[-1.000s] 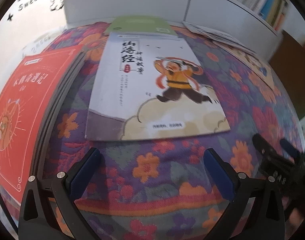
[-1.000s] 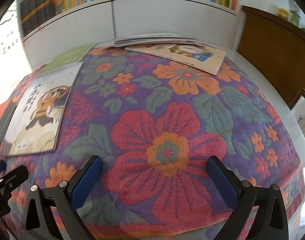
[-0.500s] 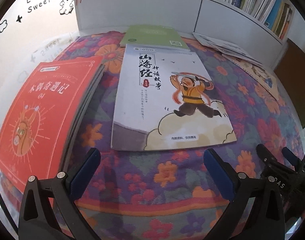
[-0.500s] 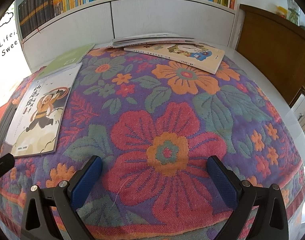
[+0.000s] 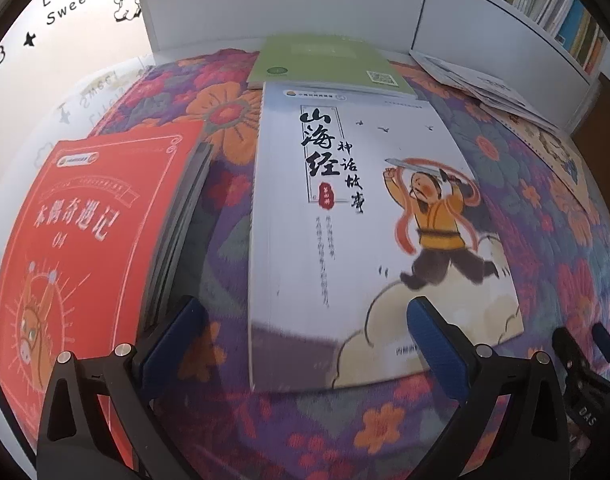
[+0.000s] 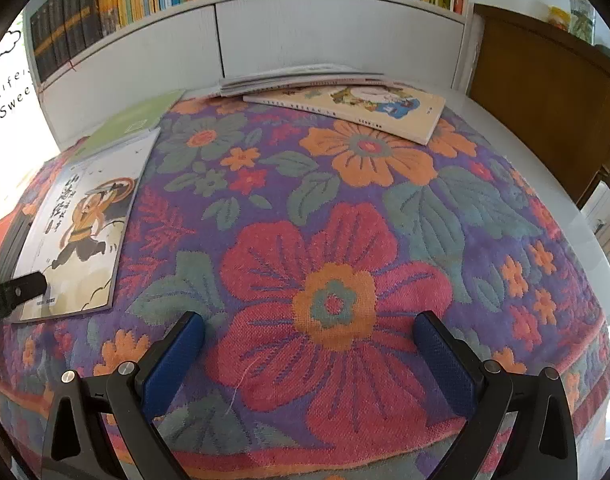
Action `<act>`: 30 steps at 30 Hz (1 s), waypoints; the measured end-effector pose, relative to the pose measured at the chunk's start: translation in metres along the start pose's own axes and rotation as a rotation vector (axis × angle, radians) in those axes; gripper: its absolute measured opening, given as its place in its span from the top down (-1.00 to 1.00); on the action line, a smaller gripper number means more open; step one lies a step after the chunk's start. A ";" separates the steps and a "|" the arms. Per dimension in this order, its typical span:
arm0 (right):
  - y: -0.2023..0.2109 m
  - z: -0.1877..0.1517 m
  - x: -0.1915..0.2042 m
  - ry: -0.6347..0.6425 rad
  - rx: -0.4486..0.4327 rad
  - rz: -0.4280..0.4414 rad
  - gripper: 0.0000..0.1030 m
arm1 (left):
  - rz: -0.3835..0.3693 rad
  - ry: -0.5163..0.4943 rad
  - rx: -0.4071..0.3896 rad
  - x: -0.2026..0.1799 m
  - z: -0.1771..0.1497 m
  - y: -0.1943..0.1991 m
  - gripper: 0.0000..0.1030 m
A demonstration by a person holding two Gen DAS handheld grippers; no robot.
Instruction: Organize books
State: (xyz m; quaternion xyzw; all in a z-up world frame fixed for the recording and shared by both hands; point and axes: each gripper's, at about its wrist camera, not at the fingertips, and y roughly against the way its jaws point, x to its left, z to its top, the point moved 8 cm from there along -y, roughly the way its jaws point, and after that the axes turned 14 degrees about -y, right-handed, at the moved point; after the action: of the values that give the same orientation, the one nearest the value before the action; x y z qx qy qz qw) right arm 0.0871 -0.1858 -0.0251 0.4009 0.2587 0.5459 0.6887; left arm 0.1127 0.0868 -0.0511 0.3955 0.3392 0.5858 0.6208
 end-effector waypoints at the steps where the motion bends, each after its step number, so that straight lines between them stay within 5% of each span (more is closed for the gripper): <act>1: -0.003 0.003 0.001 0.006 0.040 -0.005 -1.00 | -0.010 -0.001 0.007 0.001 0.003 -0.002 -0.99; 3: -0.009 0.011 0.001 -0.024 0.121 -0.018 -1.00 | -0.034 0.022 0.022 0.003 0.007 -0.003 -0.99; 7: 0.000 0.043 0.051 -0.050 0.196 0.343 -0.93 | -0.087 0.019 -0.007 0.000 0.017 -0.004 -0.98; 9: -0.002 0.052 0.078 0.000 0.209 0.405 -0.93 | -0.085 -0.011 -0.008 -0.005 0.021 -0.007 -0.98; 12: -0.026 0.047 0.121 0.052 0.333 0.494 -0.53 | -0.103 -0.080 -0.004 -0.021 0.024 -0.010 -0.98; 13: -0.034 0.042 0.134 0.047 0.375 0.541 -0.55 | -0.092 -0.108 0.003 -0.026 0.024 -0.012 -0.98; 15: -0.033 0.042 0.140 0.064 0.329 0.551 -0.55 | -0.108 -0.149 -0.005 -0.035 0.022 -0.012 -0.98; 20: -0.020 0.025 0.130 0.045 0.408 0.629 -0.61 | -0.190 -0.179 0.007 -0.050 0.009 -0.003 -0.98; 23: -0.004 0.007 0.108 0.007 0.485 0.641 -0.61 | -0.278 -0.181 0.027 -0.065 -0.011 0.015 -0.98; 26: 0.019 -0.018 0.087 0.107 0.539 0.618 -0.58 | -0.389 -0.213 0.017 -0.075 -0.031 0.028 -0.98; 28: 0.019 -0.021 0.074 0.080 0.595 0.636 -0.40 | -0.427 -0.162 -0.006 -0.066 -0.030 0.027 -0.97; 30: 0.007 -0.013 0.065 0.008 0.610 0.650 -0.09 | -0.447 -0.092 -0.008 -0.055 -0.021 0.024 -0.73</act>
State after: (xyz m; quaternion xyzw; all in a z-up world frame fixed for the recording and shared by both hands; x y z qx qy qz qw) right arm 0.0908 -0.1190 -0.0211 0.6442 0.2712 0.6342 0.3305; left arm 0.0787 0.0342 -0.0417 0.3344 0.3874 0.4164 0.7515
